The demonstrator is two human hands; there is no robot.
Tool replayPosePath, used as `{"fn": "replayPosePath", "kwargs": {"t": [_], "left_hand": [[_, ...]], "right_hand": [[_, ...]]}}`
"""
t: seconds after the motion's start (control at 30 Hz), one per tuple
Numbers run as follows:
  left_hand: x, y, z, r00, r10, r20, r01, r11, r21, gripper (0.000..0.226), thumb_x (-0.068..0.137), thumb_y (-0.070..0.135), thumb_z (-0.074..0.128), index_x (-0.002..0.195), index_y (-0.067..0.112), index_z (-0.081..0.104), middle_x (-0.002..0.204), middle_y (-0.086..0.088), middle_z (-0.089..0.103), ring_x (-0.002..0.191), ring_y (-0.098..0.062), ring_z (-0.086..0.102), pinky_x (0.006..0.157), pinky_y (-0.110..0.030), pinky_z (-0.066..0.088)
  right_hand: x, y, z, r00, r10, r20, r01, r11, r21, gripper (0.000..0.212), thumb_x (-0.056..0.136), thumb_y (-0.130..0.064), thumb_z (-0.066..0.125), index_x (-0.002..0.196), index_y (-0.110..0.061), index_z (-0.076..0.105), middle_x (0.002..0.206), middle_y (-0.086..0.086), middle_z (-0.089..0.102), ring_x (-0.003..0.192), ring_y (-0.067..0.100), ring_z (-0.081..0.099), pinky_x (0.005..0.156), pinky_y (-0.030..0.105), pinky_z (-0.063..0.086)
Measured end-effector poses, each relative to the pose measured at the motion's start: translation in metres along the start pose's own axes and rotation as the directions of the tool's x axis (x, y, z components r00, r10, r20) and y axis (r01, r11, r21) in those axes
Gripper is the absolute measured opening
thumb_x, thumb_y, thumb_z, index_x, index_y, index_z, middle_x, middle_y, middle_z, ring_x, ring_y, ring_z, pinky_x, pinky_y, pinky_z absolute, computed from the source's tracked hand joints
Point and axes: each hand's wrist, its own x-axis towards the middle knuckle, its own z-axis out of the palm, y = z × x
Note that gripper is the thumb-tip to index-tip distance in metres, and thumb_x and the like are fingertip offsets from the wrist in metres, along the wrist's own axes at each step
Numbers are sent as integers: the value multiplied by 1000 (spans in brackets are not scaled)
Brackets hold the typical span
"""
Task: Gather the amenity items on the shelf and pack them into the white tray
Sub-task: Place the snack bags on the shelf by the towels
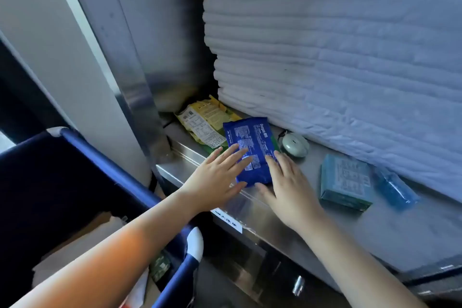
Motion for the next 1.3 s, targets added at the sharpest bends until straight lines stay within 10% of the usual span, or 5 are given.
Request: {"fn": "replayPosePath", "kwargs": {"t": [0.2,0.67,0.9,1.3], "left_hand": [[23,-25,19,989,144,18,-143,987,-75,60,97,52,25,148,31,3,154,10,-5,140,-7,-17,114,-27,-15],[23,-32,46,927,348,-142,-352,936,-3,77,88,65,34,147,17,26,153,-12,23,141,-31,20,112,-50,21],[17,-29,39,760,553,-341,-566,821,71,47,91,42,56,126,10,59,136,-8,52,126,-25,49,94,-40,48],[11,-29,28,629,666,-402,-684,719,120,32,99,13,39,110,13,70,113,-3,67,104,-19,64,80,-27,51]], "right_hand": [[22,3,18,1000,0,1,0,999,34,65,96,-48,39,149,-15,21,157,5,16,144,19,12,116,30,14],[18,6,28,998,2,-59,1,999,44,57,95,-34,47,144,-10,34,153,6,29,144,20,19,117,30,15],[10,11,21,998,-20,-62,26,993,113,58,95,-35,48,145,-12,33,154,3,27,144,15,18,116,28,20],[-21,18,19,930,-159,-331,199,976,90,26,86,-29,62,104,-13,70,110,0,65,103,17,60,84,33,52]]}}
